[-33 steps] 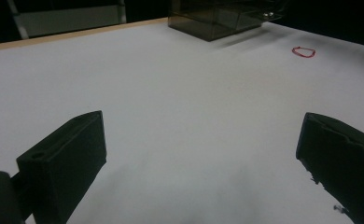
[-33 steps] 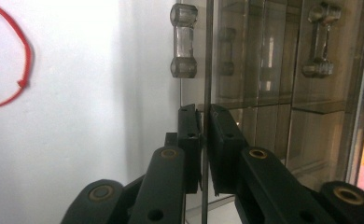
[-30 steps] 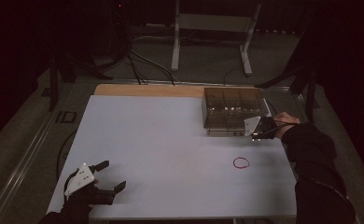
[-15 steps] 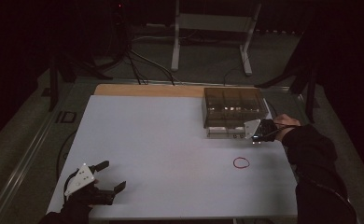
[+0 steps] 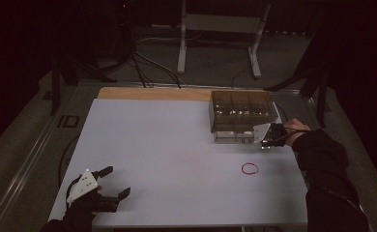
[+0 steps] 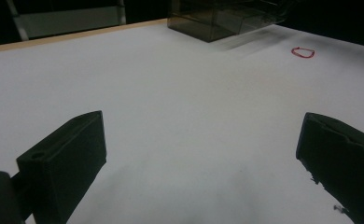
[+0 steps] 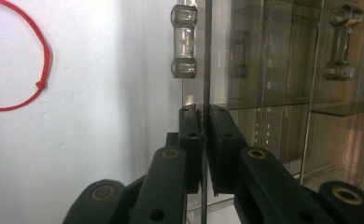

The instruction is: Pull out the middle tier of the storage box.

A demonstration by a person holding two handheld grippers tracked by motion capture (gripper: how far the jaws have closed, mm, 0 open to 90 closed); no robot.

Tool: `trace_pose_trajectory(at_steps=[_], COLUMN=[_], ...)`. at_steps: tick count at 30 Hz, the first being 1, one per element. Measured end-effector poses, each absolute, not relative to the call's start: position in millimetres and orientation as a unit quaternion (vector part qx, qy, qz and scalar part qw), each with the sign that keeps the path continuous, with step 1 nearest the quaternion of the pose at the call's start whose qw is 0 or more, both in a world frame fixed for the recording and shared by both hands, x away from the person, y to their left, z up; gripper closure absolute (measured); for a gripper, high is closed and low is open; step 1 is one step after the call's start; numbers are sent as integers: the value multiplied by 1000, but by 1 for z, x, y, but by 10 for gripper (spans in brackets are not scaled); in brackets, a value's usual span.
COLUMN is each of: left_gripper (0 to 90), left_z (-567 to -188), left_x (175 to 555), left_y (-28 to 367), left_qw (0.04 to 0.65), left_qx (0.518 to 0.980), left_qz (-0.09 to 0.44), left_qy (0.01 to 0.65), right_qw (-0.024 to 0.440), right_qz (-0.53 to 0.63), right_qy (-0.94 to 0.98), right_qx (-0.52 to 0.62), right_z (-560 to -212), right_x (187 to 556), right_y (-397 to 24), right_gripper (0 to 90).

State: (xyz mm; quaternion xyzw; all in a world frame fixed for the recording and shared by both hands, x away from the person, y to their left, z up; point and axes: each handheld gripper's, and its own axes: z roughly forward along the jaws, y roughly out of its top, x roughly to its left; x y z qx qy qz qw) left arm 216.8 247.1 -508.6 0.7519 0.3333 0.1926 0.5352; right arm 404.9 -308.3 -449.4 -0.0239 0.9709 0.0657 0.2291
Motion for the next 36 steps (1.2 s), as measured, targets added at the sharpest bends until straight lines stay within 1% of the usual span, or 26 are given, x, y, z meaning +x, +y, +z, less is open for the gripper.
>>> trace_pose_trajectory(at_steps=[13,16,17,21,28,36], left_gripper=[33,33,33,33,33,33], left_z=[-509,-508,-508,-508,-508,-508], left_x=[217,217,217,217,217,217], left_y=[248,248,248,248,248,248], left_qw=[536,537,537,536,538,537], left_qx=[751,750,750,751,749,750], left_qz=[192,192,193,192,191,191], left_qy=[334,335,335,334,335,335], right_qw=[227,232,236,234,218,210], right_qz=[68,74,86,119,206,258], right_qy=[971,970,968,965,951,931], right_qx=[-19,-13,-3,17,81,150], right_z=[-449,-447,-445,-437,-429,-426], right_x=[406,405,405,404,401,400], right_y=[-309,-310,-310,-310,-312,-309], right_gripper=[842,813,792,772,750,724])
